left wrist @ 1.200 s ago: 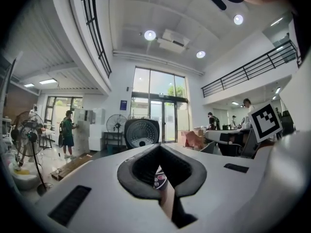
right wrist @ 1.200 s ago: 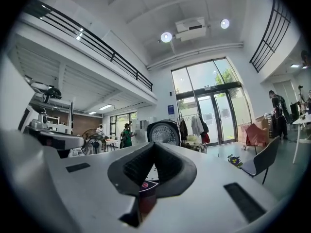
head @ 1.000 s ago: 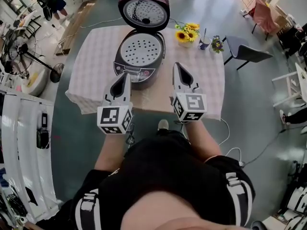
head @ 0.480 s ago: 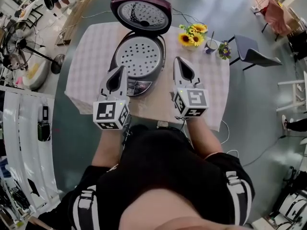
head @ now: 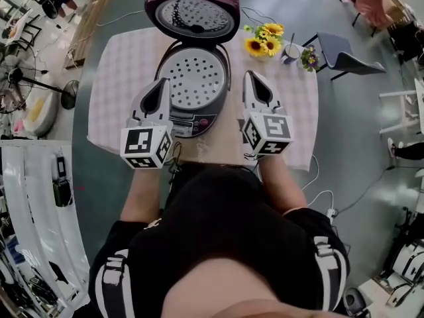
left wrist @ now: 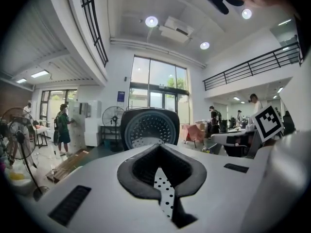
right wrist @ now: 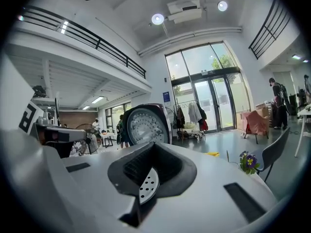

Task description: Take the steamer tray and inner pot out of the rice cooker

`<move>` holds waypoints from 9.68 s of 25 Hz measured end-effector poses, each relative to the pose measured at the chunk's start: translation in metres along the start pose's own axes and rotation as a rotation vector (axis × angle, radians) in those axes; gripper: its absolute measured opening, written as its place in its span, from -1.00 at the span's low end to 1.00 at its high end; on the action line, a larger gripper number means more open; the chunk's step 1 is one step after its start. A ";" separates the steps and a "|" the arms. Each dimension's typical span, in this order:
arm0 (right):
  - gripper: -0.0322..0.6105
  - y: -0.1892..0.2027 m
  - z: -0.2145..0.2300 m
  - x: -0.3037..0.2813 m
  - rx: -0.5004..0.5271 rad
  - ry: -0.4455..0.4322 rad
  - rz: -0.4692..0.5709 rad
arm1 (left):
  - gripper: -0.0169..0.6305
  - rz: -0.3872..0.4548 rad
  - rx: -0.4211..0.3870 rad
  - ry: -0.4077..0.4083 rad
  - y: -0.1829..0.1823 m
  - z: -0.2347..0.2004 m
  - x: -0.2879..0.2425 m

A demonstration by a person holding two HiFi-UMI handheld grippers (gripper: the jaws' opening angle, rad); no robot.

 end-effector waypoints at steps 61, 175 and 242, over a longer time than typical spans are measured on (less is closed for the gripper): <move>0.06 0.059 -0.027 -0.168 0.018 0.117 -0.720 | 0.18 -0.702 0.057 0.208 0.070 -0.123 -0.166; -0.86 0.145 0.309 0.059 -0.317 0.447 -0.551 | -0.86 -0.556 -0.062 0.439 0.054 0.274 -0.279; -0.52 0.010 0.247 0.093 -0.080 0.420 0.083 | -0.75 0.003 -0.183 0.319 -0.069 0.249 -0.202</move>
Point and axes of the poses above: the fingertips, and each gripper's own axes: x backward along the fingers, z to its right, y out of its underside, the point moved 8 cm from there along x, backward along the fingers, and after that the axes turned 15 degrees about -z, right-handed, at the moved point
